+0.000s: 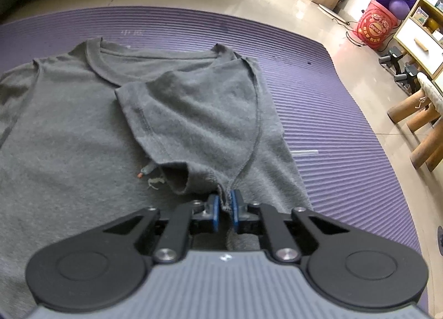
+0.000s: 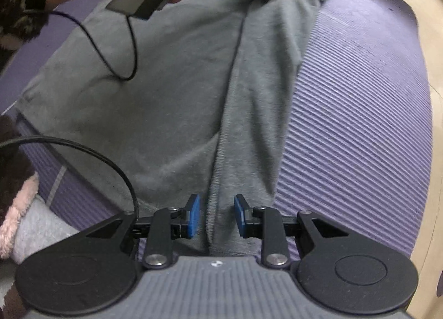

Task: Fold clothes

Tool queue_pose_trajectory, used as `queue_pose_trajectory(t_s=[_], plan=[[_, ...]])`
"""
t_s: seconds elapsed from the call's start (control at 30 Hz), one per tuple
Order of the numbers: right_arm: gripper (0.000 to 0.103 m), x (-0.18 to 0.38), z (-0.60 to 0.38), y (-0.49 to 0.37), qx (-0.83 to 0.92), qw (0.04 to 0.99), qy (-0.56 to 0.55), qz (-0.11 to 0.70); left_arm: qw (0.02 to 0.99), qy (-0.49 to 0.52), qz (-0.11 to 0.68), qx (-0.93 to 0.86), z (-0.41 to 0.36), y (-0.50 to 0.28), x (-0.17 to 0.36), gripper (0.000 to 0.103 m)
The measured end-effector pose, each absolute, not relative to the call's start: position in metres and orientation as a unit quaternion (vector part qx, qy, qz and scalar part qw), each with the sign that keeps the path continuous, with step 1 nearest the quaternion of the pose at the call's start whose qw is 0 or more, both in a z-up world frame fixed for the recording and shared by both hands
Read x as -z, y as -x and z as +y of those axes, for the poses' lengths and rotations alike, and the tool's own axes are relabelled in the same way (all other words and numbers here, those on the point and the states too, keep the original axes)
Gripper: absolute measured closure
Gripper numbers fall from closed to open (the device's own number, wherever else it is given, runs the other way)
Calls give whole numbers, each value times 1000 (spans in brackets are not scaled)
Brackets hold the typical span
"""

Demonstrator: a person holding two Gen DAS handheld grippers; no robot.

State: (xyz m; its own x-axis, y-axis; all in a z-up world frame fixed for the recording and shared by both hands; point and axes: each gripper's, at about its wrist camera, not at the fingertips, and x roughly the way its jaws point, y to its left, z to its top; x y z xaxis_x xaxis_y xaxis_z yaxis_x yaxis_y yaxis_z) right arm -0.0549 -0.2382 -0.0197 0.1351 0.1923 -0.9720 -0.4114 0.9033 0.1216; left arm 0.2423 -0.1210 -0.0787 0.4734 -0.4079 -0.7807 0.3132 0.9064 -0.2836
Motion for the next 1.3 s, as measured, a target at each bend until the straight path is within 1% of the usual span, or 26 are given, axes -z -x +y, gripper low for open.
queue_pose_trajectory(t_s=[0.4, 0.43, 0.5, 0.6, 0.7, 0.87, 1.0, 1.3], plan=[[81, 36, -239, 68, -198, 728, 102, 648, 856, 37, 468, 216, -123, -244, 80, 94], [83, 36, -240, 70, -196, 728, 106, 648, 856, 36, 467, 217, -123, -244, 80, 94], [98, 37, -240, 73, -191, 729, 112, 647, 858, 31, 465, 217, -123, -243, 80, 96], [102, 32, -242, 77, -192, 736, 101, 641, 860, 23, 460, 218, -123, -244, 77, 97], [102, 18, -241, 83, -208, 745, 82, 629, 863, 13, 453, 222, -124, -246, 69, 97], [102, -7, -232, 88, -251, 750, 20, 611, 869, -4, 441, 223, -122, -250, 50, 97], [102, -15, -223, 89, -280, 752, -2, 597, 873, -33, 433, 221, -122, -251, 37, 97], [102, 13, -181, 62, -301, 740, -43, 599, 870, -53, 445, 206, -119, -255, 45, 97]])
